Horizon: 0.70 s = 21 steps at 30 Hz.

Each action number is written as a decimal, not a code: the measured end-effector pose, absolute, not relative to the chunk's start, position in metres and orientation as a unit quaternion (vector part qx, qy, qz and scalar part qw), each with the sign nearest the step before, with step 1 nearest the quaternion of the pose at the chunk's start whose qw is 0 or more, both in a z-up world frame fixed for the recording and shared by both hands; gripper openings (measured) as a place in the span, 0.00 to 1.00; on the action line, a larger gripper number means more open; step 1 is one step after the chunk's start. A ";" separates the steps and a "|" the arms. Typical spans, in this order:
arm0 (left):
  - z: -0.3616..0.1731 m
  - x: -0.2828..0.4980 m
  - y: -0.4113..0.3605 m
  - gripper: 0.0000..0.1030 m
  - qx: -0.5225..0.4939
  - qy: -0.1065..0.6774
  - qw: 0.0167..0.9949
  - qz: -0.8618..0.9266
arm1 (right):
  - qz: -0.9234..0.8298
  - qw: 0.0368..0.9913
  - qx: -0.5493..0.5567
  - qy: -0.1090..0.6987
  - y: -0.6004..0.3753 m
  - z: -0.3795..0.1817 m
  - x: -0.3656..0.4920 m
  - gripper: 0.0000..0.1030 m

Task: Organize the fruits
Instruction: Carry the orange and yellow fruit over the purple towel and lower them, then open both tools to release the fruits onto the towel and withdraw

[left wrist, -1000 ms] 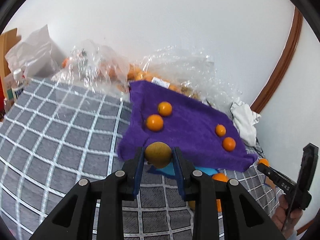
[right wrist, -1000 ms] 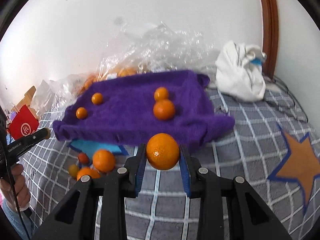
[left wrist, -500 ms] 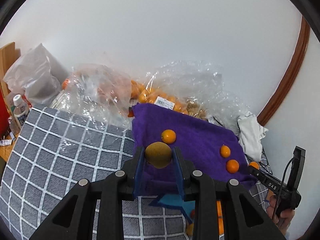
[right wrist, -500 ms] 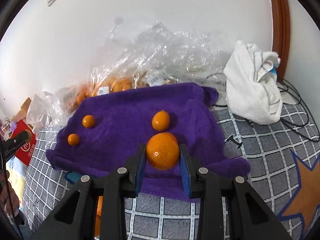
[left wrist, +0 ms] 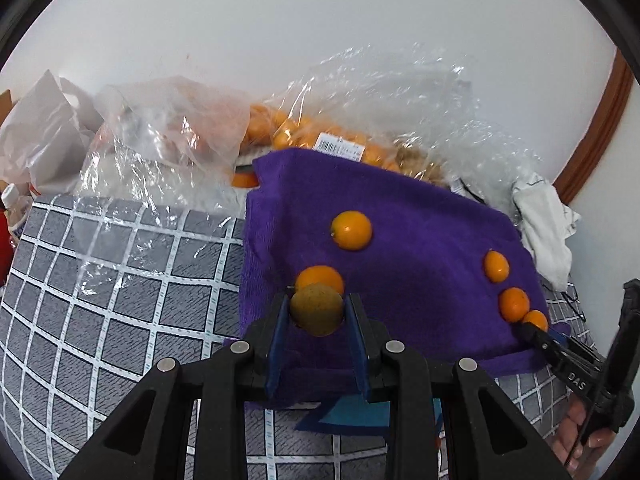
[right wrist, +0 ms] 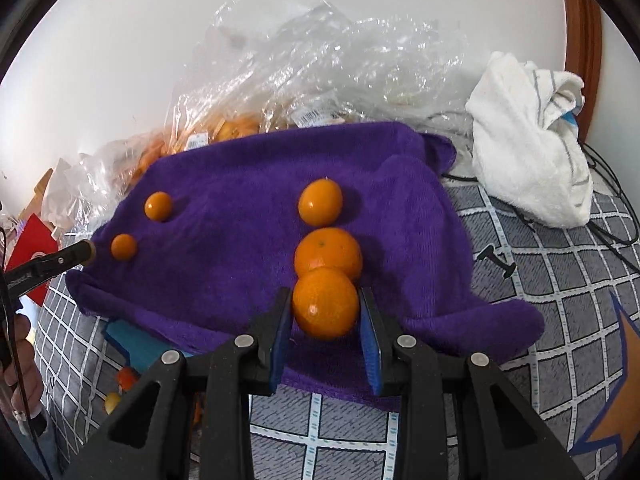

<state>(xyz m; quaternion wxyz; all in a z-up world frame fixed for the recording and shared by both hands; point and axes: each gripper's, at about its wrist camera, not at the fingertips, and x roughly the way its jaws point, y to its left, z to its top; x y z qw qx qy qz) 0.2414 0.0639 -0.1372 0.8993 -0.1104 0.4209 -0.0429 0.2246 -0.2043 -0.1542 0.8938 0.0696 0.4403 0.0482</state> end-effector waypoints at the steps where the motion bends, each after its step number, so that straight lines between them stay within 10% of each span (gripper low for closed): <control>1: -0.139 0.243 0.064 0.27 -0.112 0.423 0.898 -0.043 | 0.049 0.894 0.071 0.441 -0.205 -0.154 0.225 0.31; 21: -0.159 0.251 0.053 0.28 -0.092 0.425 0.899 -0.047 | 0.064 0.903 0.083 0.417 -0.204 -0.149 0.215 0.49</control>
